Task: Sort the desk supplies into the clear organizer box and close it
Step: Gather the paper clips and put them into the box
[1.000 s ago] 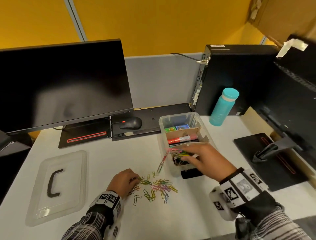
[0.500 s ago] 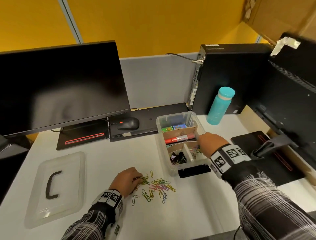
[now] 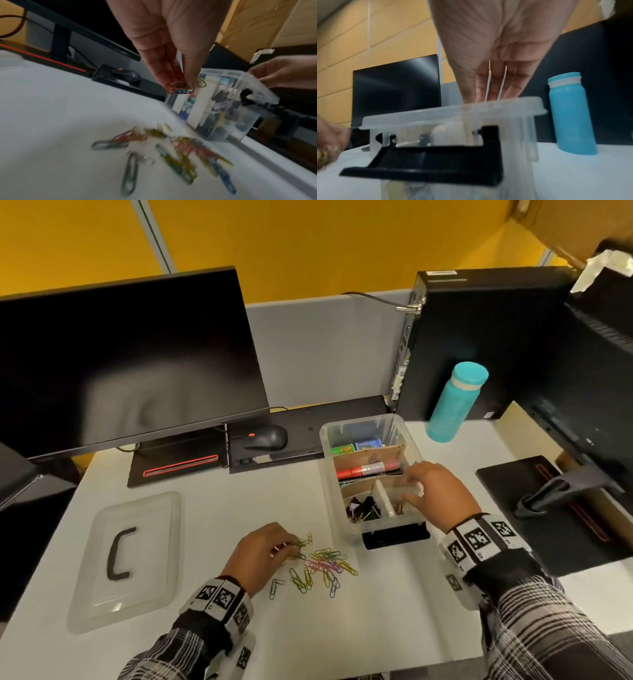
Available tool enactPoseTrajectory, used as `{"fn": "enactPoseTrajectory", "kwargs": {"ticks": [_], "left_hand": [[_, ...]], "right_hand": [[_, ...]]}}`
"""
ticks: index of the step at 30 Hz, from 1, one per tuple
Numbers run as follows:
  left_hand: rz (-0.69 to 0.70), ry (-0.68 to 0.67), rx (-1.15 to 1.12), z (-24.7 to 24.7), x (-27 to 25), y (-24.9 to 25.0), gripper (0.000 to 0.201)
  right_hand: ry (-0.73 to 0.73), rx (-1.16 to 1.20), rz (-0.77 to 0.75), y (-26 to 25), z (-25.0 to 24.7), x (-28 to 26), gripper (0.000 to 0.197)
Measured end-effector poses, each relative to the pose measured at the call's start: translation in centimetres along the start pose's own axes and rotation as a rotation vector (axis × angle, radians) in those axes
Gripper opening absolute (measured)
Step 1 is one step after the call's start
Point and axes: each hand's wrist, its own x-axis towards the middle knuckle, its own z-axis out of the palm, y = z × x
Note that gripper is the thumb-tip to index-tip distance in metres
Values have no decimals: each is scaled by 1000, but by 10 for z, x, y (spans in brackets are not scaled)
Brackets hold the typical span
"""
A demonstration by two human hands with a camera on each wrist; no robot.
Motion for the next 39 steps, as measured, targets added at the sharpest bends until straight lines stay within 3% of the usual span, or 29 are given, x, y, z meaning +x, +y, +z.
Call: {"fn": "enactPoseTrajectory", "kwargs": {"ticks": [3, 9, 12, 17, 24, 29, 32, 36, 39], "left_hand": [[56, 40, -39, -13, 13, 35, 16], [208, 25, 25, -14, 75, 131, 19], [222, -64, 95, 6, 113, 166, 20], [236, -254, 451, 35, 155, 195, 22], [162, -401, 441, 40, 169, 200, 26], [147, -349, 65, 15, 166, 181, 25], [108, -294, -112, 1, 157, 169, 29], [144, -189, -207, -25, 138, 138, 24], [102, -31, -204, -44, 115, 93, 17]], "right_hand": [[197, 15, 15, 13, 8, -10, 29], [191, 127, 71, 35, 38, -28, 47], [197, 260, 73, 37, 47, -27, 47], [260, 583, 128, 28, 50, -28, 43], [268, 644, 163, 26, 52, -29, 43], [238, 507, 166, 34, 55, -29, 45], [297, 383, 157, 30, 53, -29, 48], [424, 239, -12, 2, 41, -32, 49], [360, 241, -259, -35, 38, -36, 44]]}}
